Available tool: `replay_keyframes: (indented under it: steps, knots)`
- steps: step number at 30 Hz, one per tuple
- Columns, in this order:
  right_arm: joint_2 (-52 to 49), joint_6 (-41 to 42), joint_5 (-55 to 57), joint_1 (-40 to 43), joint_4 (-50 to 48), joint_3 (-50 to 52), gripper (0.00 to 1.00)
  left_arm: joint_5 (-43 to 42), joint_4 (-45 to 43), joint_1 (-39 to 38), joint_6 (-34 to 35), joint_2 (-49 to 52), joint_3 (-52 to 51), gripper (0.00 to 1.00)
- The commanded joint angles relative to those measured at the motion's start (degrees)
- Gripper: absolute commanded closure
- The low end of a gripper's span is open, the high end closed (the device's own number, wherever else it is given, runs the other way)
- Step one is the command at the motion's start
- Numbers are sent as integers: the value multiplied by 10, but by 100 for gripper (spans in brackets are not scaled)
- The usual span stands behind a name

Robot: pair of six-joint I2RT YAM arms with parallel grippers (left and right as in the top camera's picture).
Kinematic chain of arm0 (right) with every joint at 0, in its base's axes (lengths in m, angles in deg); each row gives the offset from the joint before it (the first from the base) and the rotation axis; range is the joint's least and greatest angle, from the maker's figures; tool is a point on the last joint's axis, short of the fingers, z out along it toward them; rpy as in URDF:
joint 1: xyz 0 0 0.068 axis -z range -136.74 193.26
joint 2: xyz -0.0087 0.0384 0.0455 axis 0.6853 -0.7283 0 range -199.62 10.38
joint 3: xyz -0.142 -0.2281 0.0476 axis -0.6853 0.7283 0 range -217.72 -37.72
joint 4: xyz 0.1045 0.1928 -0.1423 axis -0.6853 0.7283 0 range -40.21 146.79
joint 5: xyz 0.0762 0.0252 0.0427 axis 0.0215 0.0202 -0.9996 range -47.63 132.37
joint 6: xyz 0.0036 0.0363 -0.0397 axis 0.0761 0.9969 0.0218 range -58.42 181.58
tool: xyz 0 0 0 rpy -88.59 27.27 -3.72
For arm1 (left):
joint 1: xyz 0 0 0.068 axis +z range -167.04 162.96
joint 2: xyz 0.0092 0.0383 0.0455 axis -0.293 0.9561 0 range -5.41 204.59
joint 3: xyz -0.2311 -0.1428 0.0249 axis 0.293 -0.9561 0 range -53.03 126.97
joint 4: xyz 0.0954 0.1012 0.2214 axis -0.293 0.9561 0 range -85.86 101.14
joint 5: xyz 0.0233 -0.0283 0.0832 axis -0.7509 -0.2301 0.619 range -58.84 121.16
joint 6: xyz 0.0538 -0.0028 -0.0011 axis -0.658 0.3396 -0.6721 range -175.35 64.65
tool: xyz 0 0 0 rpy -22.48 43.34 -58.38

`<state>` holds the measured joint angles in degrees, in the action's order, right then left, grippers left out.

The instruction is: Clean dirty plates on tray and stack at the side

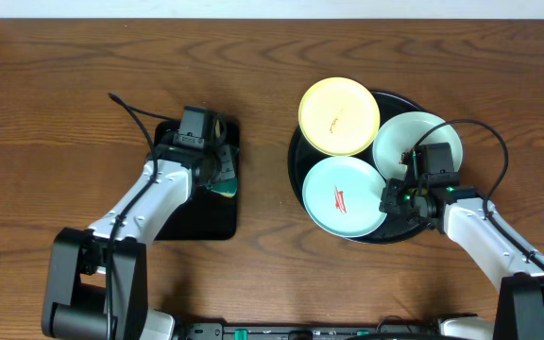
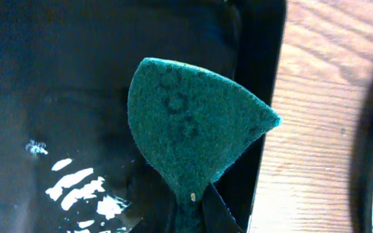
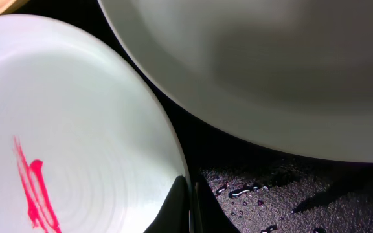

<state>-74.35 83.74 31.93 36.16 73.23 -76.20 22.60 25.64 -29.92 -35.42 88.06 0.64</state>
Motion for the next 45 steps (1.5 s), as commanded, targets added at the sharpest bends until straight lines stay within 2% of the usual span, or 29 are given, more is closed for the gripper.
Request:
replay_keyframes:
  steps: [1,8,45]
  knots:
    - [-2,6,14,-5,0,4,99,0,-16,-10,19,3,13,93]
    - [-2,6,14,-5,2,4,99,0,-37,-14,44,5,13,93]
    - [-2,5,14,-5,8,4,99,-63,-51,-29,44,6,13,92]
